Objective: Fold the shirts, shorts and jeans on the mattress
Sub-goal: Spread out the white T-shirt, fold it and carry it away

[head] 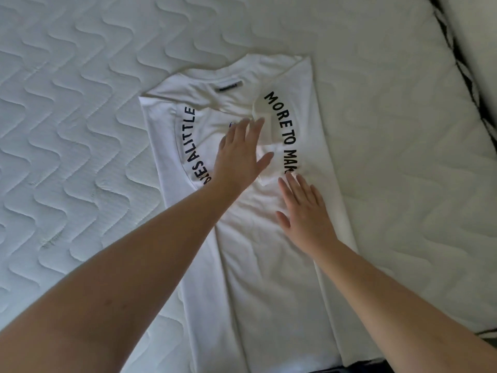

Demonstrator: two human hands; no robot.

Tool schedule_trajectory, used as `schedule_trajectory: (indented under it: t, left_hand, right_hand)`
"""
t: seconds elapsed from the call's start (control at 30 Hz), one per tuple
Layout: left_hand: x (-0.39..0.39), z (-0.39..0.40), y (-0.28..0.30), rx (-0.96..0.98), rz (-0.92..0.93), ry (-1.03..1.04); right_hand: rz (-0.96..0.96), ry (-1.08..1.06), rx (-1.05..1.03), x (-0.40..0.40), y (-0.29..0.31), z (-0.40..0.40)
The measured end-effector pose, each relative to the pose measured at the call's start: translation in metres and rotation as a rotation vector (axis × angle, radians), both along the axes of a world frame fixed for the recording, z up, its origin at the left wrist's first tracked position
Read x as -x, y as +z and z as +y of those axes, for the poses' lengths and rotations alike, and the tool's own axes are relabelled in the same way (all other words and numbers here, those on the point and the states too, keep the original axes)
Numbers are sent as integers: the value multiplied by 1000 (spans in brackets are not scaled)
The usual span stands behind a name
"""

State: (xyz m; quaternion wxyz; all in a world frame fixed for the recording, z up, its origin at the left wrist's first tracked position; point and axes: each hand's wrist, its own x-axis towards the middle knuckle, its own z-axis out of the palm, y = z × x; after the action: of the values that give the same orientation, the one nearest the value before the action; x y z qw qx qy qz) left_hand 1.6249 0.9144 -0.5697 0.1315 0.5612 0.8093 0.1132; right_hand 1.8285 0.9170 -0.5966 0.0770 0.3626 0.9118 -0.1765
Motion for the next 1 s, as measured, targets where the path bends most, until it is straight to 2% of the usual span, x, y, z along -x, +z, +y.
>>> schedule_trajectory:
  t: [0.17,0.3,0.47,0.53,0.6,0.67,0.8,0.9,1.0]
  left_hand:
    - [8,54,5,176,114,23]
    - [30,61,11,80,-144,234]
    - [58,54,11,208,-215,368]
    - [60,49,6,163,-312,443]
    - [57,44,4,127,-315,470]
    - [50,38,2,82,-296,452]
    - [30,10,1,-12,-81,377]
    - [11,-25,2,-110,-152,410]
    - [-9,-69,2,-138,-240,450]
  right_hand:
    - [12,38,30,24,2,6]
    - [-18,41,72,37,-3,7]
    - [-45,58,72,35,-5,9]
    - [-51,74,117,34,-4,10]
    - [11,61,136,32,-1,14]
    - [112,-23,98,26,7,18]
    - [200,-345,-7,-8,13,23]
    - [192,-600,27,-44,8,21]
    - [201,-810,201,-76,2,14]
